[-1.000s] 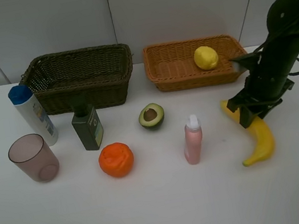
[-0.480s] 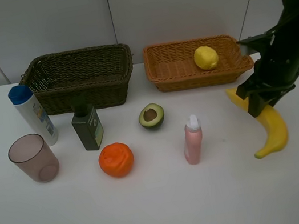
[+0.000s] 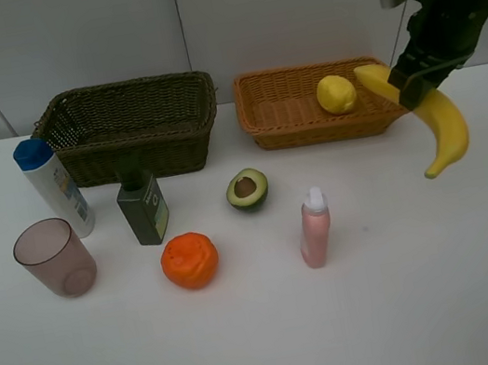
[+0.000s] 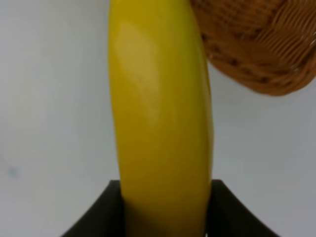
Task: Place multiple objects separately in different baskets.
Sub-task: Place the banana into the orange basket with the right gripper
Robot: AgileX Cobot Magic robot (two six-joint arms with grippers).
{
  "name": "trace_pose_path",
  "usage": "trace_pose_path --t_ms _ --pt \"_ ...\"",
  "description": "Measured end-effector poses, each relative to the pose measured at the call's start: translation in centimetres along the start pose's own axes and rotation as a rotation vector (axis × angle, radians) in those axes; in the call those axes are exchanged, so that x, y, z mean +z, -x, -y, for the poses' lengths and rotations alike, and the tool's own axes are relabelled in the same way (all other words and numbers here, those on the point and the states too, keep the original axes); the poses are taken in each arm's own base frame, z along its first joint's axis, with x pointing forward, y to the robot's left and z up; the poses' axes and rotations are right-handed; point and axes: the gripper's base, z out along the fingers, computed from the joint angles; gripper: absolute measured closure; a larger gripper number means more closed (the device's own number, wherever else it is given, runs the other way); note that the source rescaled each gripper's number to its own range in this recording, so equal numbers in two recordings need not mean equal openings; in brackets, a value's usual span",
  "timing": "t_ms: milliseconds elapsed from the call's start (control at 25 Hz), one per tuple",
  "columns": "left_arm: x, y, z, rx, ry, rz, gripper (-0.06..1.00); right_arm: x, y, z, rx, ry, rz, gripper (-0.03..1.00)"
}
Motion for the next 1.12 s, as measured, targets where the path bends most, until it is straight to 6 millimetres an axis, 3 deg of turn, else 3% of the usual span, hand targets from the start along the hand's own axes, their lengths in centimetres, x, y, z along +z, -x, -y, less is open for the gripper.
trace_pose_path --t_ms 320,680,1120 --pt "0.0 0.0 0.0 0.0 0.0 0.0 -0.06 -0.1 4.0 2.6 -0.21 -0.138 0.085 0.94" --pt "0.0 0.0 0.0 0.0 0.0 0.0 -0.06 2.2 9.1 3.0 -0.433 -0.241 0.119 0.94" --pt "0.0 0.0 0.0 0.0 0.0 0.0 -0.06 5.4 11.5 3.5 -0.65 -0.33 0.182 0.94"
